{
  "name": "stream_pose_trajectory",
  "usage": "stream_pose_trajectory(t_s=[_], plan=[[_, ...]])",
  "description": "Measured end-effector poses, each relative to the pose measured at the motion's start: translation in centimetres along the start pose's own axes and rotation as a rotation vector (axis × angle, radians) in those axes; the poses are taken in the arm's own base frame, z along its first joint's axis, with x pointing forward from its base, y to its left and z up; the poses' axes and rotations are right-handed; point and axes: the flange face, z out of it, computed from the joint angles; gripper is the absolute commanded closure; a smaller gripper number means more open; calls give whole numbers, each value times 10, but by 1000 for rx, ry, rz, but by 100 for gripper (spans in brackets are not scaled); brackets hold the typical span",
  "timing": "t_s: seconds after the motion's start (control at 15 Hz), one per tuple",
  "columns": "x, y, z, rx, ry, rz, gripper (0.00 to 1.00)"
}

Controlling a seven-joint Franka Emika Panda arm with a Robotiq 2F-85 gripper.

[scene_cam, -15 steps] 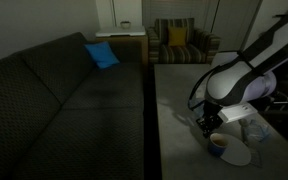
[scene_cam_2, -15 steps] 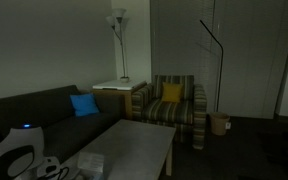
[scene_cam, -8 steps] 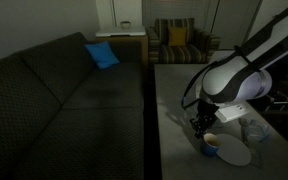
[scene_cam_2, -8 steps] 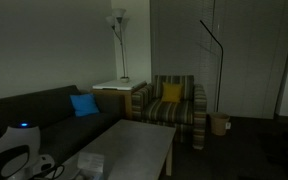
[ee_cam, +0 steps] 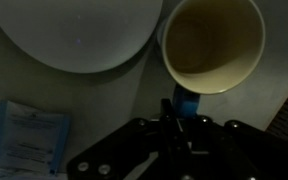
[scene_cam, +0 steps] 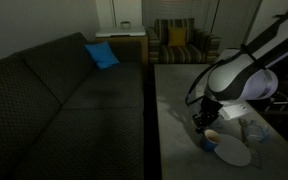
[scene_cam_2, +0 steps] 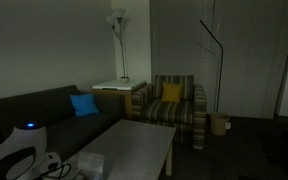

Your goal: Move the blue cup off of the white plate and place it on the table

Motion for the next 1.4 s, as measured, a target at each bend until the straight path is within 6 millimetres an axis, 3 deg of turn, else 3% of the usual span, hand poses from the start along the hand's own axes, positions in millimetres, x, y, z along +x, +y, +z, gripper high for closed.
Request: stream_pose_trajectory(t_s=[1.4], plan=[[-17, 2, 15, -20, -3, 43, 97]])
